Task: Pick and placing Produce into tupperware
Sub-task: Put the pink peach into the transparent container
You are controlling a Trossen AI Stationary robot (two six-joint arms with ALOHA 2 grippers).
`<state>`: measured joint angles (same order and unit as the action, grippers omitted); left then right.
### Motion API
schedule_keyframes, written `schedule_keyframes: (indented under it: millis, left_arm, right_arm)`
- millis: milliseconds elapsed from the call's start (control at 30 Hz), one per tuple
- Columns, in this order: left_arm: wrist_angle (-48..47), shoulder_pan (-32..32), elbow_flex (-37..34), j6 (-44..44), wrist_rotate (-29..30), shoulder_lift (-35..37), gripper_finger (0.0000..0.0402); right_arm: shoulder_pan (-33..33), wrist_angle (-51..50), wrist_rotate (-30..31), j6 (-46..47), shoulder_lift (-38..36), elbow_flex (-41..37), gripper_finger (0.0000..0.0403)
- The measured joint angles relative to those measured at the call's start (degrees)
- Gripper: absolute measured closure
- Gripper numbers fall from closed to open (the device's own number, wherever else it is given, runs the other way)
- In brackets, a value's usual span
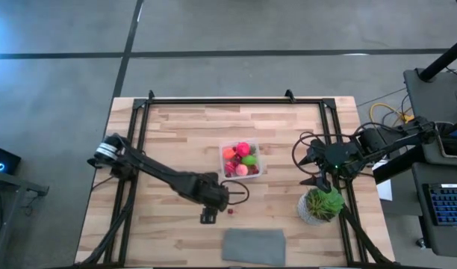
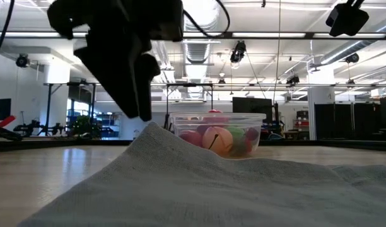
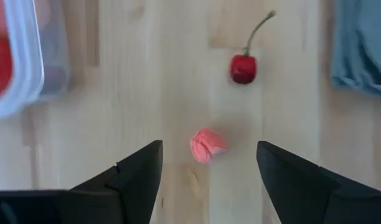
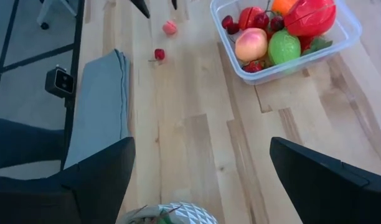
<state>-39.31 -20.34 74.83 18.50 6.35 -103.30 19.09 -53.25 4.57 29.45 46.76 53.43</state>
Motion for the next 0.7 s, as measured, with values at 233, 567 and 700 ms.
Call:
schedule_keyframes:
  millis: [233, 567, 700]
  left_arm:
    - [1.4, 0.0, -0.1, 0.7, -0.4, -2.8, 0.0158]
    - [3.8, 0.0, -0.1, 0.7, -1.1, -5.8, 0.0158]
    - [3.7, 0.0, -0.2, 0.7, -1.2, -6.8, 0.0158]
  right_arm:
    - [0.0, 0.0, 0.0, 0.0, 0.2, 0.0, 0.0038]
    - [0.0, -0.5, 0.0, 0.0, 0.3, 0.0, 0.0038]
    - [0.0, -0.5, 0.0, 0.0, 0.3, 0.0, 0.0038]
